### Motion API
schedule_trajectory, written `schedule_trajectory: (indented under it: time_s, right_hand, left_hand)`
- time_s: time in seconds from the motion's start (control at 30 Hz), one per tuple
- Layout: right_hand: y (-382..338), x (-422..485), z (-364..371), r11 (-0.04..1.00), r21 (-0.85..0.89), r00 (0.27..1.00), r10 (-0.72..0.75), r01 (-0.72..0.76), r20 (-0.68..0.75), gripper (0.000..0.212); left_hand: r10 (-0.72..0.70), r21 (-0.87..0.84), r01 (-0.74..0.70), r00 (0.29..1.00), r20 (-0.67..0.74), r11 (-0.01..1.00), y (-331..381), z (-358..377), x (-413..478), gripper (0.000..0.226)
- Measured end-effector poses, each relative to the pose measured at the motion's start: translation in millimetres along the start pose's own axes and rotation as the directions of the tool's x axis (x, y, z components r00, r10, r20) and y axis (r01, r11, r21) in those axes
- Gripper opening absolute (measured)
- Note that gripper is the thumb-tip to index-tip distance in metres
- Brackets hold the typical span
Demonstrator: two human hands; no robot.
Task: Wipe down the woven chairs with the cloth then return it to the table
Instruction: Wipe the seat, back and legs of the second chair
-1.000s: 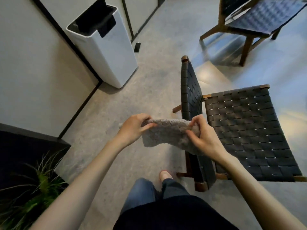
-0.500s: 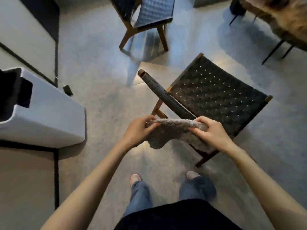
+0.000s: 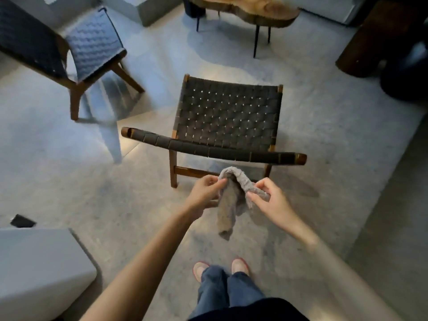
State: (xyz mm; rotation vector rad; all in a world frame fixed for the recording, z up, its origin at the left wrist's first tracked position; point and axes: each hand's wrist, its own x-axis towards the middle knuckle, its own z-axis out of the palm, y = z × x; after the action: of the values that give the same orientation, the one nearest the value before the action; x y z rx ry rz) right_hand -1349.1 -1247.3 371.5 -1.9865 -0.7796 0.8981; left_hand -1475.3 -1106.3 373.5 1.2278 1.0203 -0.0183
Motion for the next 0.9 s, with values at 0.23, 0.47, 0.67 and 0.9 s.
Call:
schedule_trajectory:
  time_s: [0.23, 0.47, 0.67, 0.9]
  right_hand:
    - [39, -25, -9, 0.968, 0.241, 0.992, 0.087, -0.063, -0.087, 0.044]
    - [59, -27, -32, 0.97, 0.24, 0.847, 0.164, -0.045, -0.505, 0.038]
    - [53, 31, -49, 0.991, -0.132, 0.679, -0.095, -0.003, -0.728, 0.034]
    - [94, 138, -20, 0.853, -0.419, 0.808, 0.004, -0.31, -0.589, 0.061]
  left_hand:
    - [-0.06, -0.395, 0.195, 0.943, 0.327, 0.898, 15, 62, 0, 0.037]
    - [0.058, 0.215, -0.098, 0.981, 0.184, 0.972, 19, 70, 25, 0.021]
    - [0.421, 0.661, -0.417, 0.892, 0.166, 0.624, 23, 25, 81, 0.038]
    - [0.314, 0.892, -0.428, 0.875, 0.368, 0.148, 20, -36, 163, 0.058]
